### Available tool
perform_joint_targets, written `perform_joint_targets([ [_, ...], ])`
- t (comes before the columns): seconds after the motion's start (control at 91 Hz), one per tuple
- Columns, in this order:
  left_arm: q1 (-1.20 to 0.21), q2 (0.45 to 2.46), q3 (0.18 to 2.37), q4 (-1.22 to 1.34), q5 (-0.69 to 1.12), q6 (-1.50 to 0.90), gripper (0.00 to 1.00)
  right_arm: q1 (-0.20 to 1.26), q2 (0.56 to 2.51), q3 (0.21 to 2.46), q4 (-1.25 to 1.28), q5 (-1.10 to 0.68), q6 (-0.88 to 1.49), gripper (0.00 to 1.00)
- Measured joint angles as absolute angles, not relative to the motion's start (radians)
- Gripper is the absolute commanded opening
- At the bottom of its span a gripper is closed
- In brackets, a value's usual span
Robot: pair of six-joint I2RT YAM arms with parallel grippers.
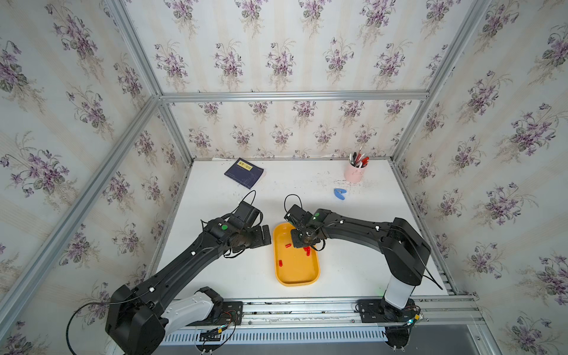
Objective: Take the screw protection sleeves out of the storage box
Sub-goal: Pick up the screw protection sleeve from the storage box.
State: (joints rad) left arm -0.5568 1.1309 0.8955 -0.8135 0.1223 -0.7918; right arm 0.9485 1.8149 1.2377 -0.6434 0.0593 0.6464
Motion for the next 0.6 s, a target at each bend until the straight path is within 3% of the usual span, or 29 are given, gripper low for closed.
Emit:
perform_joint_targets([
  [0.604, -0.557, 1.164, 0.881, -0.788, 0.122, -0.784, 1.00, 0.913, 1.873, 1.241, -0.595, 0.061, 0.609, 0.26],
])
